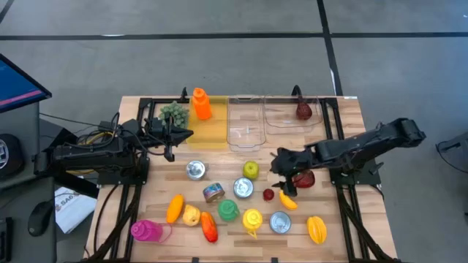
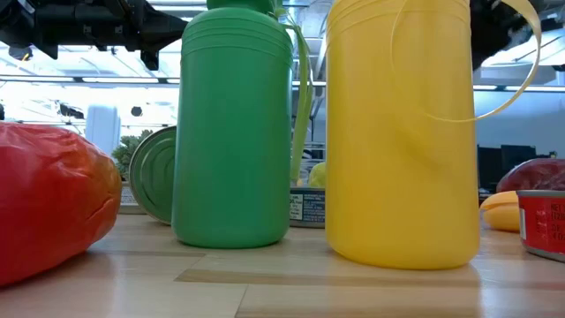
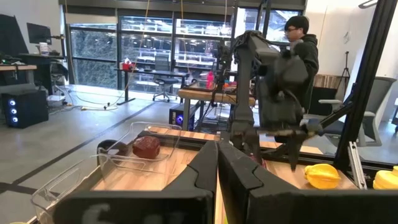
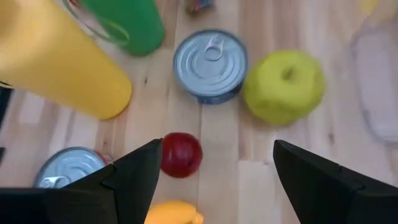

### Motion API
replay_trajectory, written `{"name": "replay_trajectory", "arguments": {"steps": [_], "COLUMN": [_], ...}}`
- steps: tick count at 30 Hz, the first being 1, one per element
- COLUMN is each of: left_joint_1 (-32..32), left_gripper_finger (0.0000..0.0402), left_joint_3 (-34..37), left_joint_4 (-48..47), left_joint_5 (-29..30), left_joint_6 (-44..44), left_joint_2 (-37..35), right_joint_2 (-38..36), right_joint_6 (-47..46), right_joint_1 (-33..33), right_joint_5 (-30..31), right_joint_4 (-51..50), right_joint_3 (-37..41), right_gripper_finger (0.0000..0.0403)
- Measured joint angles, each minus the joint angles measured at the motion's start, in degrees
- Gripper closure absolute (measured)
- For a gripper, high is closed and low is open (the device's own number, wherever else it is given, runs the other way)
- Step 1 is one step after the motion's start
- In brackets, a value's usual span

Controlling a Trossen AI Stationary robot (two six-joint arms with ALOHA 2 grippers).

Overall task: Pick & Place Food Item
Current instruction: Put the red pomegranate into the right transparent bin

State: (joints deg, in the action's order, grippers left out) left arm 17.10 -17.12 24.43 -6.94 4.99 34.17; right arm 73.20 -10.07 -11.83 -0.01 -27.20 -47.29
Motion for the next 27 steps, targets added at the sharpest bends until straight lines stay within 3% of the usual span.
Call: {"name": "replay_trajectory", "arguments": {"steps": [10, 27], "left_joint_1": [0.00, 0.02], "left_gripper_finger": [0.0401, 0.0401], "left_joint_3": [0.00, 0.00], "left_joint_4": [-0.02, -0.02], "left_joint_5": [0.00, 0.00], "left_joint_6": [0.02, 0.00], "left_joint_2": [0.00, 0.02], "right_joint_2": [10.74, 19.09], "right_joint_6": [-0.15, -2.01], "right_joint_1": [-2.06, -3.27], "right_joint_5": [-2.20, -5.30], "right_joint_4": [5.14, 7.25], "right_joint_3": [0.03, 0.02], "right_gripper_finger": [0.0101, 0.0101]}}
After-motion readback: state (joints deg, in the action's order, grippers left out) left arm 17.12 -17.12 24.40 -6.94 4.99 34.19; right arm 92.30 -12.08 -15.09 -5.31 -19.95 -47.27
